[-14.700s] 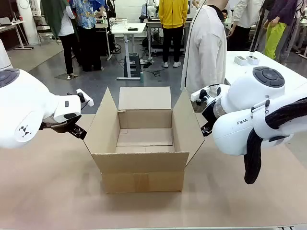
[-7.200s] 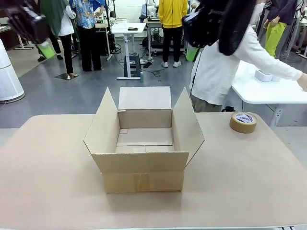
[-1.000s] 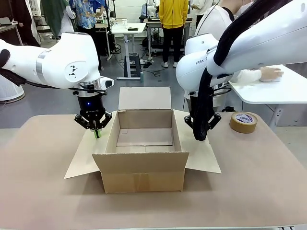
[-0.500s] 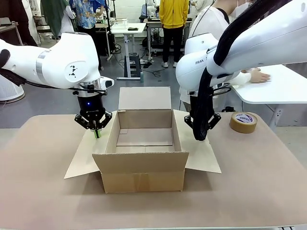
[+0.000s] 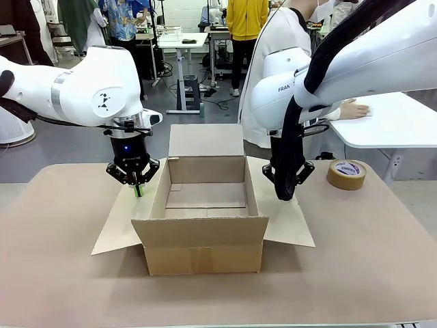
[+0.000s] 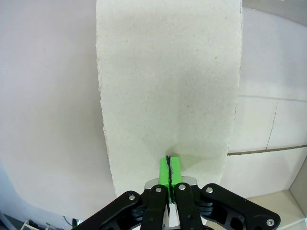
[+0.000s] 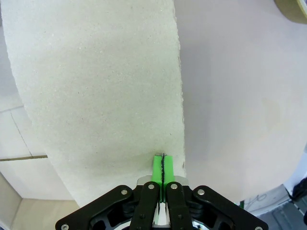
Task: Wrap the clocks to prevent damage.
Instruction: Once the human has placed the objects inside and stepped back, release both hands from the side flaps of the Package Box.
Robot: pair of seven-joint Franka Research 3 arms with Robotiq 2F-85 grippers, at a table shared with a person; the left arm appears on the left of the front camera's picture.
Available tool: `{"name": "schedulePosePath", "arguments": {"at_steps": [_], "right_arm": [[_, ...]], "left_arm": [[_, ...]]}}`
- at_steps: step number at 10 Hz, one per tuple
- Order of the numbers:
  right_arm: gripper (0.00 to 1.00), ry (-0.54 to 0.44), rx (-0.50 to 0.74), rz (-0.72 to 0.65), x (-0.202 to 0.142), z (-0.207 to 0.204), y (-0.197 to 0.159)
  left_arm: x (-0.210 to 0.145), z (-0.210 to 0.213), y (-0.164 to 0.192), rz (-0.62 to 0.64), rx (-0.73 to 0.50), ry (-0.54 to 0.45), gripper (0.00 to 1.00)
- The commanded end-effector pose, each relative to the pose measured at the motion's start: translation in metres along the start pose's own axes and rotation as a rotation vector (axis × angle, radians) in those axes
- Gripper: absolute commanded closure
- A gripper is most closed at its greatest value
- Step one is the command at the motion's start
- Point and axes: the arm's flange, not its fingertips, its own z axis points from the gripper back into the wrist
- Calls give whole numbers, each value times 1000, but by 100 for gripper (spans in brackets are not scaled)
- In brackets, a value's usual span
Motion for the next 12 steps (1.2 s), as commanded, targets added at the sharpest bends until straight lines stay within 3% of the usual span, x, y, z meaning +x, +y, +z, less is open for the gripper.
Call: {"name": "schedulePosePath", "arguments": {"at_steps": [1,12], "right_arm": [[99,-7,4,-1,-1,0,-1],[99,-7,4,-1,-1,0,-1]], "left_arm": [[0,-1,0,0,0,0,100],[0,-1,0,0,0,0,100]]}}
